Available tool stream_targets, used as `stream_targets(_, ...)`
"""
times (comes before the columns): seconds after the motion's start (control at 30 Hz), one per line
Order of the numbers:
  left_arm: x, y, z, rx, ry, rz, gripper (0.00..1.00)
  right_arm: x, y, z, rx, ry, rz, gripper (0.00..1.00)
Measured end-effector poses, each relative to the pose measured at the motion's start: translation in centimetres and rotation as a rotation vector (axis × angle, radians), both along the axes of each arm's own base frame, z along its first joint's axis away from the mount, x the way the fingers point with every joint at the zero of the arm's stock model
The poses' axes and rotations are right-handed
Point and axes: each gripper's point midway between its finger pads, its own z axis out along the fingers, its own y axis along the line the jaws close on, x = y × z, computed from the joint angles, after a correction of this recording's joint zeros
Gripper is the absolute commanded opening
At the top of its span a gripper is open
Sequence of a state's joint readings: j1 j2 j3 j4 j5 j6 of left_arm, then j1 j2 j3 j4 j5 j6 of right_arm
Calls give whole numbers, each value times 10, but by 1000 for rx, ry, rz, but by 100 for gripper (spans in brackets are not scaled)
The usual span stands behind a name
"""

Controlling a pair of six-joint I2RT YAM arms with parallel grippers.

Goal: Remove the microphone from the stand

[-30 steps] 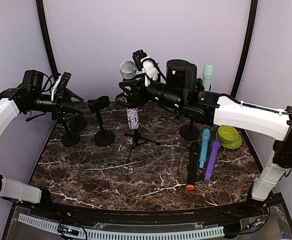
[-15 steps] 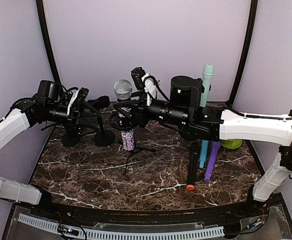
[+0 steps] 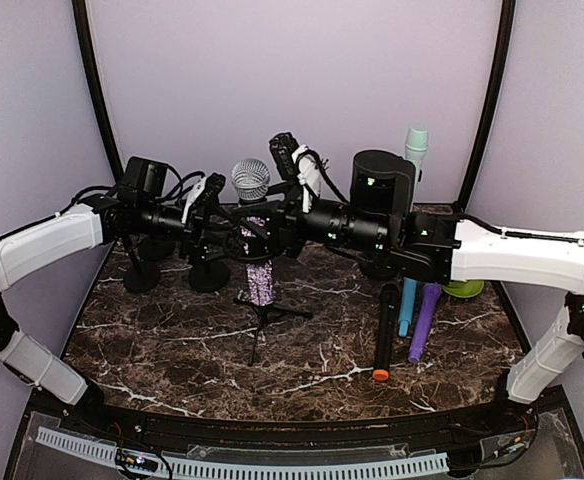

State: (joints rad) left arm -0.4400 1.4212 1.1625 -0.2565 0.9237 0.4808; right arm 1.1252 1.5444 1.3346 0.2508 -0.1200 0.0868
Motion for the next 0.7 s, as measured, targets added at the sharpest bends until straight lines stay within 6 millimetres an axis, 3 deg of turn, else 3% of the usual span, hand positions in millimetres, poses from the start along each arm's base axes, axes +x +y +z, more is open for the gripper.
stream_targets(0.13, -4, -18, -2, -8, 39, -44, 64, -4, 2, 8, 8, -3, 28, 13)
stream_targets(0.27, -10, -29, -8, -11, 83, -76, 61, -10, 5, 15, 25, -6, 67, 10)
stream_targets(0.33, -13, -32, -11, -15, 110, -86, 53, -11, 8, 14, 26, -7, 81, 10)
stream_targets(0.4, -16, -34, -12, -20, 143, -98, 37, -12, 12, 11, 20, -6, 94, 10)
stream_targets(0.5, -20, -35, -10, -31, 171, -108, 4, -12, 16, 6, 11, -4, 103, 11)
stream_targets(0.53, -21, -36, -10, -32, 172, -112, 0, -12, 16, 5, 10, -5, 103, 12)
stream_targets(0.7, -22, -33, -8, -31, 106, -117, 0, -12, 14, 13, 25, -20, 100, 14)
